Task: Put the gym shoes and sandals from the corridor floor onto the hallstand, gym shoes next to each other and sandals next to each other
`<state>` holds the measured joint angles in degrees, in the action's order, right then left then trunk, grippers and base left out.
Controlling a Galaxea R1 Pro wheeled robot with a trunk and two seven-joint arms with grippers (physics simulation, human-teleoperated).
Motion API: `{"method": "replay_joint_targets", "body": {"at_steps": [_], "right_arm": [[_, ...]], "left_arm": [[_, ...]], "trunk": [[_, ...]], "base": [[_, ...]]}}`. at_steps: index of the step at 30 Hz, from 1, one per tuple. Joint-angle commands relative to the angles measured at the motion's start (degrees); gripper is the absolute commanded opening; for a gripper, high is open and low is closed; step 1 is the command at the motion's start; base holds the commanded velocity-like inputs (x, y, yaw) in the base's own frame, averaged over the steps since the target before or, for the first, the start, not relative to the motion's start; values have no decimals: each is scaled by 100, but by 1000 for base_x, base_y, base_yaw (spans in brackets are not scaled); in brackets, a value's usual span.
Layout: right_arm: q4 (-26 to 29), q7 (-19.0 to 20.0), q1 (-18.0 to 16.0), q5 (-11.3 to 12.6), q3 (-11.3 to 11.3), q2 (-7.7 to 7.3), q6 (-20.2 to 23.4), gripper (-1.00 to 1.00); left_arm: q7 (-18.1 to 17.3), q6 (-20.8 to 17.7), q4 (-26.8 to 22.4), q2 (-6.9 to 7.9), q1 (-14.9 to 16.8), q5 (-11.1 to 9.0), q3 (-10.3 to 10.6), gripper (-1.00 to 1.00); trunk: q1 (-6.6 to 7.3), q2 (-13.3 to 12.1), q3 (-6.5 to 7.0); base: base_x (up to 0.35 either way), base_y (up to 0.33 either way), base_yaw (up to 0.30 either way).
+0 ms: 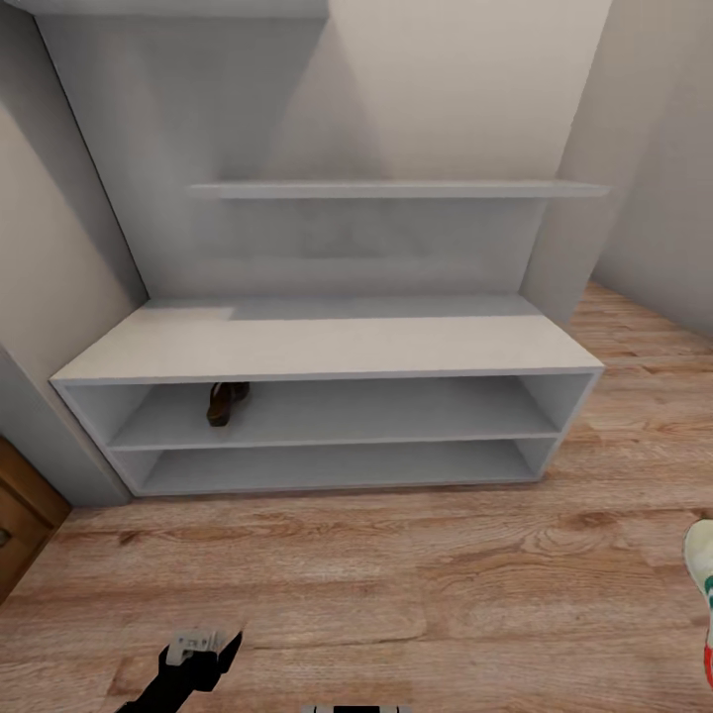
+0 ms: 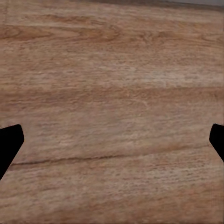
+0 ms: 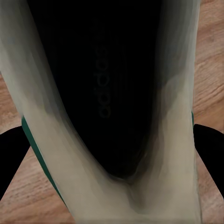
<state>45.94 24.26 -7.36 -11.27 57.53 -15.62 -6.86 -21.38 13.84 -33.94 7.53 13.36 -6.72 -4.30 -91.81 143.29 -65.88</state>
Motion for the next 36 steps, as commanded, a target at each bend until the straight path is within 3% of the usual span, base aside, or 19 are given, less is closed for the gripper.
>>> {"method": "replay_joint_targets", "body": {"at_steps": [1,11,28,36], "right_arm": [[-2,35,-7,-59,31,10,-35,-100],[-16,35,-8,-60,25,75,-34,-100],[-25,35,-8,-59,22,85,-30,-100],[-10,40,-5,-59,22,85,-26,-100]], "left_arm": [[-62,-5,27,7,-1,-63,-14,100],[-99,13,148,47,-24,-83,-23,100],[-113,13,151,52,-26,-92,-27,100],[-114,13,143,50,-26,-92,-30,100]], "trunk": [[1,2,-4],[1,2,-4],[1,2,-4],[1,2,-4]], "base": [[0,0,0],[-24,-157,0],[-230,-180,0],[-71,-35,8]]}}
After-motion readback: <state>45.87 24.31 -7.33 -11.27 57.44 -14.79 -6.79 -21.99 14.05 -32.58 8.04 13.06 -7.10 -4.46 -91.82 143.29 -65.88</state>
